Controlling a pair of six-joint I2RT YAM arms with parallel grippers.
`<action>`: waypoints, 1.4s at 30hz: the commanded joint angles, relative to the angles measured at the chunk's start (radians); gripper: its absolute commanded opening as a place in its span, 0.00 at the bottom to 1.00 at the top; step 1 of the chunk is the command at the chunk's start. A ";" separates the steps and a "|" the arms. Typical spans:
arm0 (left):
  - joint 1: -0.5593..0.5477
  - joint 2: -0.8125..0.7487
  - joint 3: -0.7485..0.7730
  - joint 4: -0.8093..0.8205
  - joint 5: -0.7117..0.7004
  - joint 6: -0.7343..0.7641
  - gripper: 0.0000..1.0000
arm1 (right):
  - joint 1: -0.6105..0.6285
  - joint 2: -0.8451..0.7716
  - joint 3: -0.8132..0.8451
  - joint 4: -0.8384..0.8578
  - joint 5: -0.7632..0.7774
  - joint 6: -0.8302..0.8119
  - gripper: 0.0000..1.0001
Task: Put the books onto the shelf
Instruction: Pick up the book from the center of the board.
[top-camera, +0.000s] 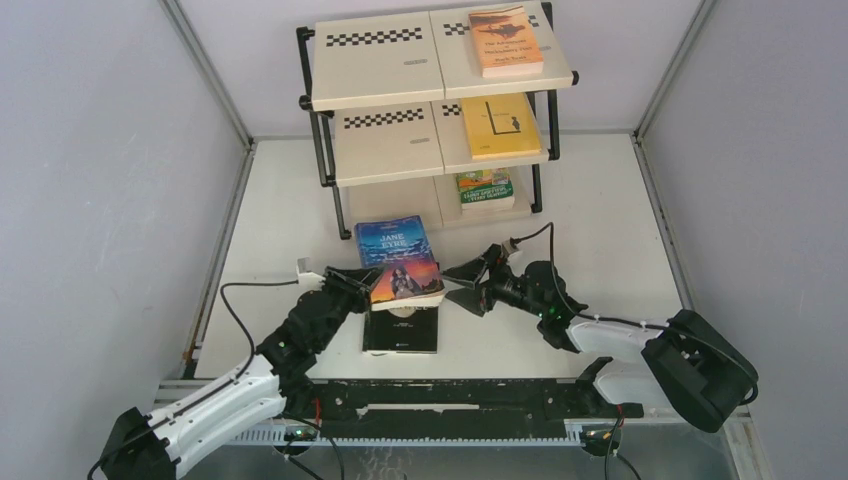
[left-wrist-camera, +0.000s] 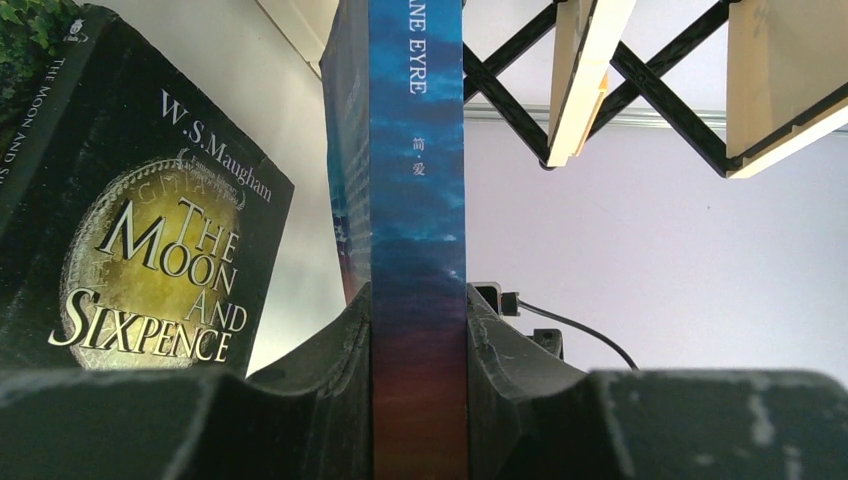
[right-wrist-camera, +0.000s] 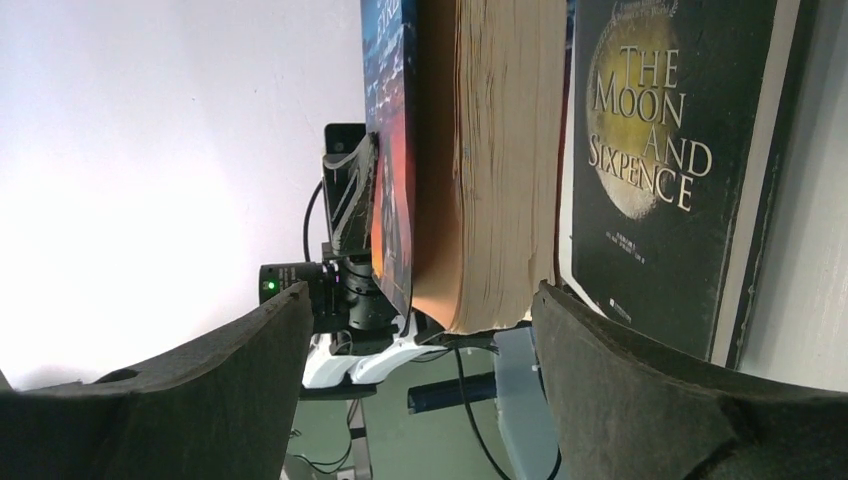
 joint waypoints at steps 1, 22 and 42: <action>-0.025 -0.009 0.099 0.258 -0.050 -0.048 0.00 | 0.011 -0.030 -0.024 0.077 0.015 0.031 0.87; -0.096 0.086 0.158 0.331 -0.090 -0.041 0.00 | 0.038 -0.040 -0.052 0.074 0.027 -0.002 0.87; -0.113 0.146 0.188 0.370 -0.079 -0.051 0.00 | 0.048 0.057 -0.061 0.193 0.015 0.021 0.86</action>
